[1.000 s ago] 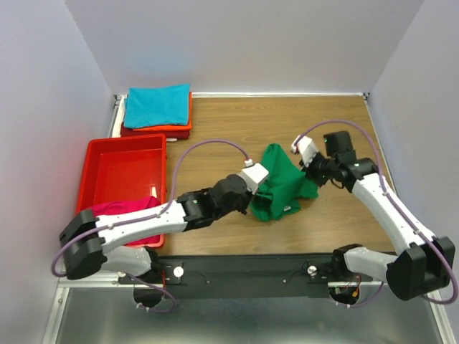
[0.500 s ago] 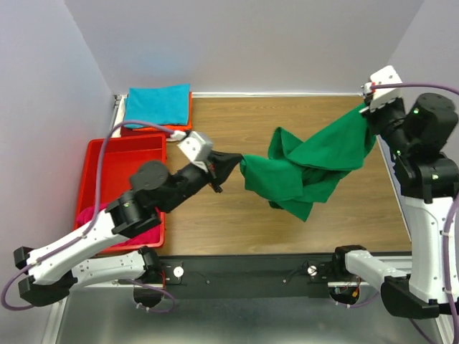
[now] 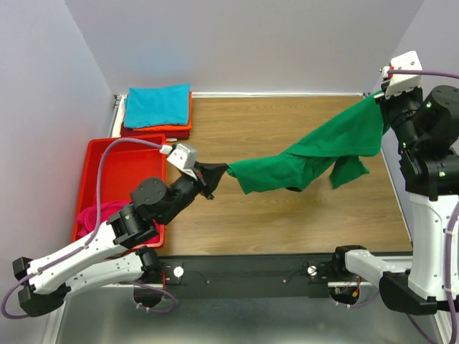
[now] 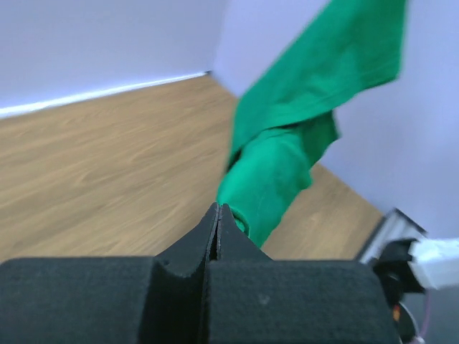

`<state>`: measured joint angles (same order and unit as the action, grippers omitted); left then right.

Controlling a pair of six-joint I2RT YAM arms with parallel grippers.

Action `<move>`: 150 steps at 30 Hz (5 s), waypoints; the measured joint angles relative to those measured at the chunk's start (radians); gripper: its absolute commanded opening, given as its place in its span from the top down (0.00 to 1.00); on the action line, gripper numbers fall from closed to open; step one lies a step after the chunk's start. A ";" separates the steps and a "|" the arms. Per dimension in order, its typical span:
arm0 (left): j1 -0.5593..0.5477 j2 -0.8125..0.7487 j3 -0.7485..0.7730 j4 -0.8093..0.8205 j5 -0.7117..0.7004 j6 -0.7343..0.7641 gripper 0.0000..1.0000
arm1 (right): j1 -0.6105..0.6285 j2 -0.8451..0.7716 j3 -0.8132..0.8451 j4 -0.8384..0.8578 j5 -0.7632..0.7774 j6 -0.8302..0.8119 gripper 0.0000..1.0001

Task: Fold and stack the t-shirts
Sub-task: Flatten the tshirt out

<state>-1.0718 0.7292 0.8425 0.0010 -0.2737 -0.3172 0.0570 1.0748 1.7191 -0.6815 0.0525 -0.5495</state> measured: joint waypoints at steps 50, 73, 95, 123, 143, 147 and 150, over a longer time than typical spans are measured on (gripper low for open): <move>0.261 -0.102 -0.013 0.183 -0.280 0.280 1.00 | -0.170 -0.145 -0.379 0.099 -0.014 0.237 0.99; 0.736 0.811 0.502 -0.019 0.412 0.233 0.29 | -0.188 -0.030 -0.811 0.360 -0.338 0.091 0.14; 0.026 0.995 0.215 -0.070 0.410 0.871 0.33 | -0.182 0.343 -0.826 -0.061 -0.652 -0.369 0.28; 0.060 0.587 0.113 -0.039 -0.014 0.777 0.24 | 0.056 0.424 -0.924 0.133 -0.419 -0.166 0.99; 0.089 0.048 -0.131 0.021 0.063 0.618 0.09 | 0.626 0.462 -0.632 -0.246 -0.726 -0.306 0.33; 0.090 0.041 -0.174 0.024 0.208 0.638 0.12 | 0.523 0.279 -0.717 -0.255 -0.650 -0.287 0.34; 0.090 0.053 -0.207 0.035 0.350 0.657 0.14 | 0.504 0.167 -0.815 -0.256 -0.566 -0.251 0.34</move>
<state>-0.9817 0.7826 0.6353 0.0364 0.0761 0.3401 0.5610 1.2419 0.9039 -0.9379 -0.5137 -0.8009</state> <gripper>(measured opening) 0.875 0.657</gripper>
